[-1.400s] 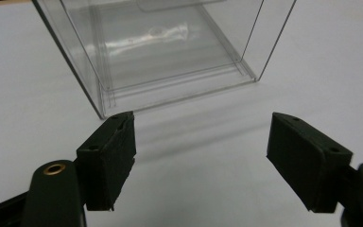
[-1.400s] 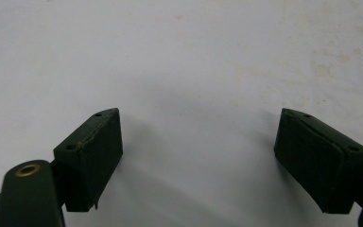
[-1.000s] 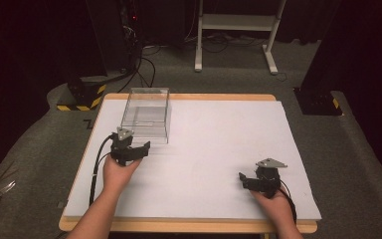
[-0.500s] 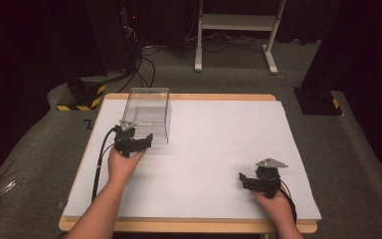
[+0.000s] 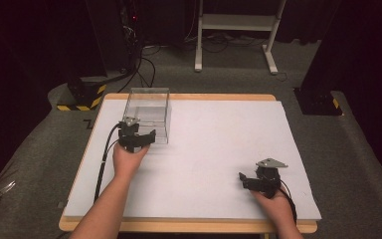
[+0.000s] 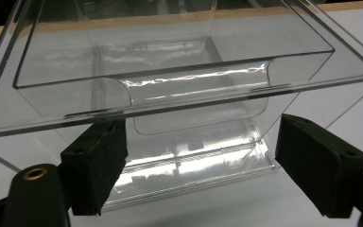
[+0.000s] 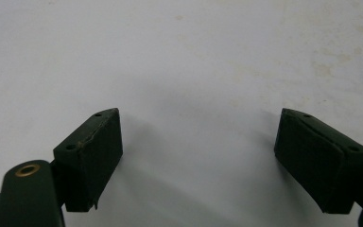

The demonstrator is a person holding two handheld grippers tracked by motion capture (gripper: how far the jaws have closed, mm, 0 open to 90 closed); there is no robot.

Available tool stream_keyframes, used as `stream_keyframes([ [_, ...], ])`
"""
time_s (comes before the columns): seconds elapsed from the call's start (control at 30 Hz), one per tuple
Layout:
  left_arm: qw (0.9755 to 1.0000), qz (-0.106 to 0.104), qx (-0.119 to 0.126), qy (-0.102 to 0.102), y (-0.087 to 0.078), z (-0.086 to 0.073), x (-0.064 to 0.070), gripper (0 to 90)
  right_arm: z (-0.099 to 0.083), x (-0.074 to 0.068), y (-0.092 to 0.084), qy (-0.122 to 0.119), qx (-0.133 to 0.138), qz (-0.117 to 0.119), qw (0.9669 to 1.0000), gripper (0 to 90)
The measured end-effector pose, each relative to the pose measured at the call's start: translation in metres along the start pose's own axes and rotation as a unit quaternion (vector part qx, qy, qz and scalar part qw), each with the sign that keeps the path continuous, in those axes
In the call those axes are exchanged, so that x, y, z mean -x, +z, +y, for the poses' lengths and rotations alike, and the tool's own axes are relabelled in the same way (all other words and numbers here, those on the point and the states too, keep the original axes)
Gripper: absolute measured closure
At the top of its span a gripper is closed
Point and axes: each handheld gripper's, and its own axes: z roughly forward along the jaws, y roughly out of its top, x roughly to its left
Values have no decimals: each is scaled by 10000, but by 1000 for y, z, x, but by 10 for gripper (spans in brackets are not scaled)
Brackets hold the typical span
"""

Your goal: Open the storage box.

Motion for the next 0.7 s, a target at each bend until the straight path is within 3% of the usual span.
stream_keyframes([
  [0.3, 9996, 252, -76, 39, 5, 4, 9, 163, 0, 0, 0, -1, -2, -2, 10000, 159],
  [0.43, 9993, 367, 11, -45, 1, 5, 9, 256, 0, 0, 0, -2, -8, 1, 10000, 159],
  [0.53, 9990, 417, 35, -154, 0, 6, 10, 276, 0, 0, 0, -3, -3, -4, 10000, 159],
  [0.7, 9986, 516, 56, -71, 0, 5, 13, 322, 0, 0, 0, 0, -4, 11, 10000, 159],
])
